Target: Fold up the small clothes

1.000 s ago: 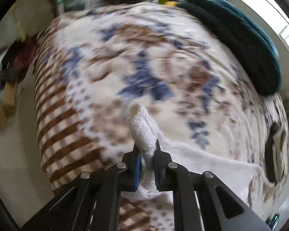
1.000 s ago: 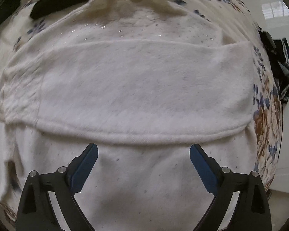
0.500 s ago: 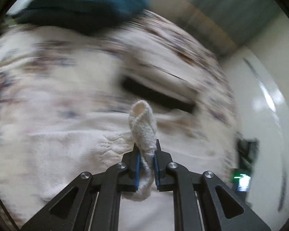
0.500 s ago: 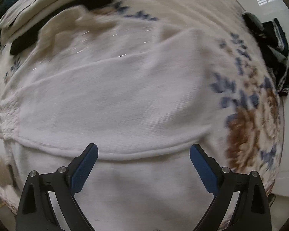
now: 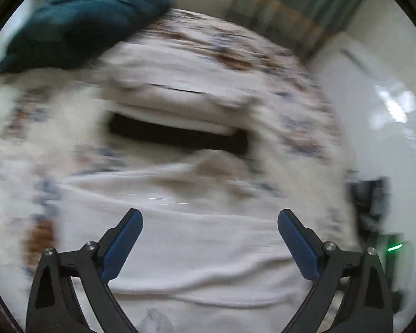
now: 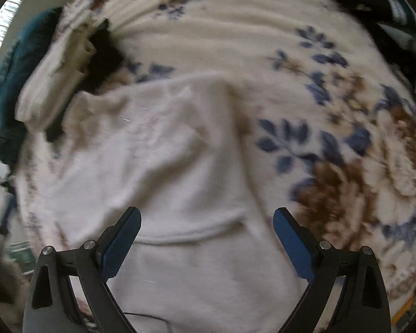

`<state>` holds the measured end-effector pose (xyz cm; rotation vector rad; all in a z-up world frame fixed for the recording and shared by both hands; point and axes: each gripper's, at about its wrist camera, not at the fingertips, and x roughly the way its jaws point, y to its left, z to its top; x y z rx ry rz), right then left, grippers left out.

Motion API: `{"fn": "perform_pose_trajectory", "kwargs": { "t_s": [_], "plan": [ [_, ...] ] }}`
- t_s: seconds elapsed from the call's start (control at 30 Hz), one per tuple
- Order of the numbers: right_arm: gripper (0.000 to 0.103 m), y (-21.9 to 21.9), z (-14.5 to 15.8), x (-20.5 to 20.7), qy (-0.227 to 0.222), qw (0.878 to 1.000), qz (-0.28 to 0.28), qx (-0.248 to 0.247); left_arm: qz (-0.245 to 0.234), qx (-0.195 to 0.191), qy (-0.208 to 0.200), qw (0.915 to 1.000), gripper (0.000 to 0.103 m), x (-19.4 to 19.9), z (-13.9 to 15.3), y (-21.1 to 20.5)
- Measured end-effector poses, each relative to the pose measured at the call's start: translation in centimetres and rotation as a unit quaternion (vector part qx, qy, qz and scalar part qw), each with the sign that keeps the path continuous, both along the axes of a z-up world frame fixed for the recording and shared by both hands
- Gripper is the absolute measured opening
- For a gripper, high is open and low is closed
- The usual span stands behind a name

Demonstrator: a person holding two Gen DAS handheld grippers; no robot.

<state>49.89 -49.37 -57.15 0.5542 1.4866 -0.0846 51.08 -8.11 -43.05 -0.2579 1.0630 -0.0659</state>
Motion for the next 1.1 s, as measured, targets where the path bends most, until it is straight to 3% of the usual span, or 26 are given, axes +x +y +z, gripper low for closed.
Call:
{"fn": "perform_pose_trajectory", "kwargs": {
  "t_s": [0.07,0.17,0.2,0.27,0.3,0.33,0.4,0.5,0.63,0.73,0.87,0.93,1.03,1.1],
  "plan": [
    [0.098,1.1,-0.2,1.5,-0.006,1.0,0.004,0.025,0.035,0.046,0.007,0.9983,0.1,-0.9,-0.3,3.8],
    [0.097,3.0,-1.3,3.7,0.003,1.0,0.002,0.0,0.075,0.088,0.029,0.9928,0.1,-2.2,-1.4,8.4],
    [0.092,3.0,-2.2,4.5,0.004,1.0,-0.002,-0.003,0.093,0.104,0.043,0.9893,0.1,-2.8,-2.0,10.0],
    [0.056,3.7,-4.0,5.7,0.019,1.0,-0.018,-0.004,0.114,0.117,0.061,0.9846,0.1,-3.7,-3.2,11.4],
    [0.016,3.7,-4.8,6.2,0.029,0.999,-0.023,-0.009,0.128,0.126,0.071,0.9812,0.1,-4.4,-3.8,12.4],
    [0.013,3.8,-5.2,6.3,0.037,0.998,-0.033,-0.027,0.134,0.13,0.075,0.9796,0.1,-4.9,-4.2,12.5],
    [0.013,3.9,-4.1,5.9,0.009,0.997,-0.05,-0.053,0.148,0.132,0.085,0.9764,0.1,-5.5,-5.0,13.3],
    [0.012,4.9,-1.1,4.0,-0.021,0.994,-0.033,-0.101,0.166,0.116,0.093,0.9747,0.1,-5.5,-5.8,14.1],
    [0.012,4.9,1.0,1.4,-0.024,0.992,-0.034,-0.12,0.158,0.107,0.098,0.9767,0.1,-3.5,-6.6,13.3],
    [0.012,4.2,1.2,0.5,-0.008,0.991,-0.037,-0.13,0.133,0.115,0.102,0.9791,0.1,-1.1,-8.0,12.1],
    [0.016,2.6,-3.1,1.3,0.066,0.993,-0.027,-0.093,0.108,0.135,0.134,0.9758,0.1,2.2,-11.8,11.6],
    [0.029,1.4,-2.7,1.4,0.055,0.995,-0.049,-0.067,0.098,0.136,0.147,0.9748,0.1,3.0,-12.7,11.6],
    [0.049,0.1,0.2,1.4,0.011,0.995,-0.072,-0.066,0.077,0.142,0.129,0.9783,0.1,2.9,-12.1,11.4],
    [0.055,-0.4,0.6,1.4,0.006,0.995,-0.088,-0.047,0.064,0.153,0.123,0.9785,0.1,2.4,-11.7,11.1]
  ]
}}
